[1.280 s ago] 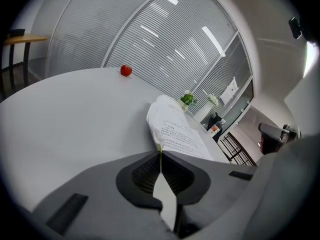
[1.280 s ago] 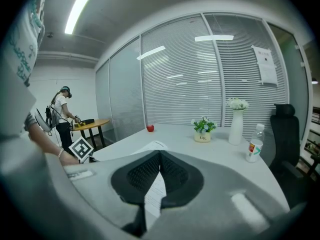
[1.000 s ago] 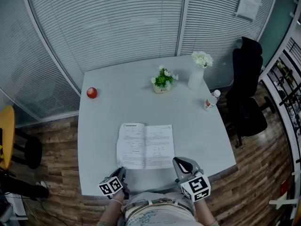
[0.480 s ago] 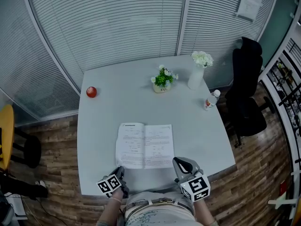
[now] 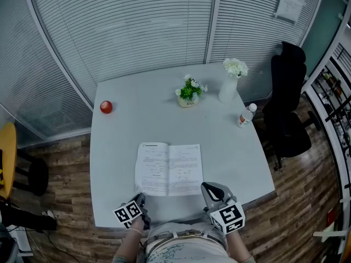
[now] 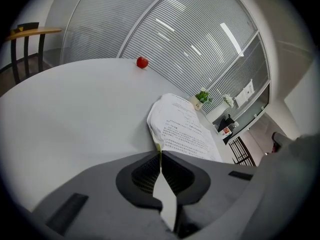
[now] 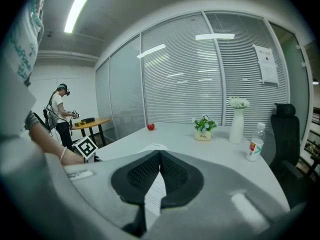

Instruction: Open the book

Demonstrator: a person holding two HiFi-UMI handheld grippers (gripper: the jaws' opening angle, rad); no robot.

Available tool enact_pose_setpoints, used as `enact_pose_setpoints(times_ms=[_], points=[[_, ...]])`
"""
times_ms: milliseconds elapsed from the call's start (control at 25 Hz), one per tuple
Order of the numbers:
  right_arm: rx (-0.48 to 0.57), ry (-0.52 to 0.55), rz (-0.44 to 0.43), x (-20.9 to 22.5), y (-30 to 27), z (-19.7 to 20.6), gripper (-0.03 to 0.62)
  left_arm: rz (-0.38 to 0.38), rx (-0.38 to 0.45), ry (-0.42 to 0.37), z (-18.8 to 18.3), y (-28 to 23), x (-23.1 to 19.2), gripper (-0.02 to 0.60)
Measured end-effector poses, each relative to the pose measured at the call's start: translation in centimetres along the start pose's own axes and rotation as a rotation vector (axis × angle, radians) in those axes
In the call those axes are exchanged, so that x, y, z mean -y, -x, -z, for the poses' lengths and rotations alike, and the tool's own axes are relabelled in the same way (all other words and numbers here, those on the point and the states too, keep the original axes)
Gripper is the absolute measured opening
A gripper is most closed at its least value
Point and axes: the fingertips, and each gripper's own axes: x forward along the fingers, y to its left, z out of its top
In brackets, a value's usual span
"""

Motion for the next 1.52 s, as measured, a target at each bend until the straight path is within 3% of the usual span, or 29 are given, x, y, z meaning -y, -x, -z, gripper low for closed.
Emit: enact_pose_setpoints(times_ms=[640,1520], points=[[-0.016,0.007,-0.027,0.2,-0.6,0.2,0.003,-0.092,-0.052,-0.017,0.3,-1.0,-0.5,0.012],[-0.002,0.023,-0.058,0.5,-1.7,-0.3,0.003,-0.035,-0.075,0.012,0.5,-1.1,-0.1,0.031]])
